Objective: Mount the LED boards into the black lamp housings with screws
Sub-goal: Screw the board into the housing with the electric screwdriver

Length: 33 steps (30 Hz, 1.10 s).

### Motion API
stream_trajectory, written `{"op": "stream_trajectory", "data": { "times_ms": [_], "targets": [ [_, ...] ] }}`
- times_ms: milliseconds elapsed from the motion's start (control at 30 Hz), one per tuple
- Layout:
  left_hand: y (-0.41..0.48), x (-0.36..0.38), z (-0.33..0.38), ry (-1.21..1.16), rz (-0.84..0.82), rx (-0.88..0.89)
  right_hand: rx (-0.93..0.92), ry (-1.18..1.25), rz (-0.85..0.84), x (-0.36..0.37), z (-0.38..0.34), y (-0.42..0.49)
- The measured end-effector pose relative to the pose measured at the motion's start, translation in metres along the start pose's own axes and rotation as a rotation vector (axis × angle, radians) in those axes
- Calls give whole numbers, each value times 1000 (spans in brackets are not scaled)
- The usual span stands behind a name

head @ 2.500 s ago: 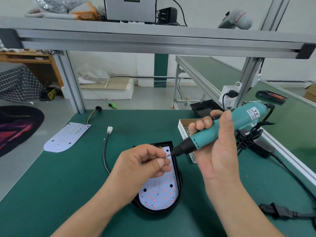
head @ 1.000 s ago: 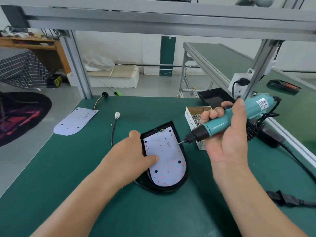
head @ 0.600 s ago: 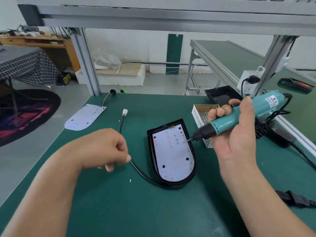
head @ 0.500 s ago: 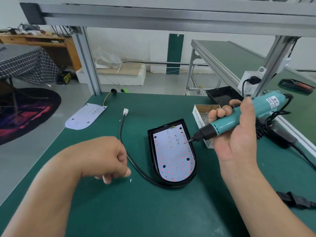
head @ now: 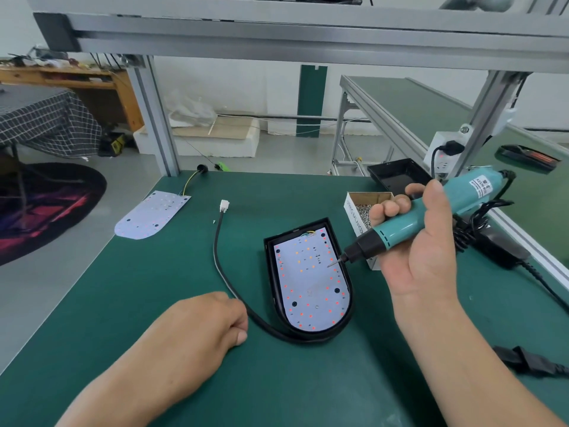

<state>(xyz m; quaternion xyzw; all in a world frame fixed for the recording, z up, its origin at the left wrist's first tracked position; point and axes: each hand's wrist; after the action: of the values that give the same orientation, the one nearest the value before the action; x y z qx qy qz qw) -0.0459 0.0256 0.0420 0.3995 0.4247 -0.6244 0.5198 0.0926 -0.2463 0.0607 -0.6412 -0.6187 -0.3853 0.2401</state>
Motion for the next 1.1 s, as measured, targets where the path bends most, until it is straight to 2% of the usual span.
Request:
{"op": "stream_trajectory", "data": {
  "times_ms": [200,400,500,567,633,733,833,1100],
  "targets": [
    [-1,-4,-6,-121,-12,-5,1,16,-1,0,-2,-1],
    [1,-1,-10,-21,-4,-9,-2,20,6,1,-3,0],
    [3,1,-14,-71,34,16,-3,20,4,1,-3,0],
    [6,0,-13,-303,53,4,-3,36,-2,2,-3,0],
    [12,-4,-3,-634,39,6,-7,42,-2,3,-3,-1],
    [30,-12,24,-986,53,74,-13,61,-6,7,-4,-3],
    [52,-17,50,-1169,117,116,-29,84,2,10,-7,-6],
    [64,3,78,-1520,97,60,-85,124,-7,15,-18,-6]
  ]
}}
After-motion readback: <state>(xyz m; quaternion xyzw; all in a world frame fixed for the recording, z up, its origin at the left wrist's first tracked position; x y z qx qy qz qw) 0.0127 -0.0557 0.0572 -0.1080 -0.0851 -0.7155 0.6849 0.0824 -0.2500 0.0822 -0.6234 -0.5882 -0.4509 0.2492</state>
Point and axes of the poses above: each hand's wrist, its own y-axis towards the middle knuckle, its own x-axis out of the palm, z = x × y, and after that the axes turned 1 degree about -y, right-handed
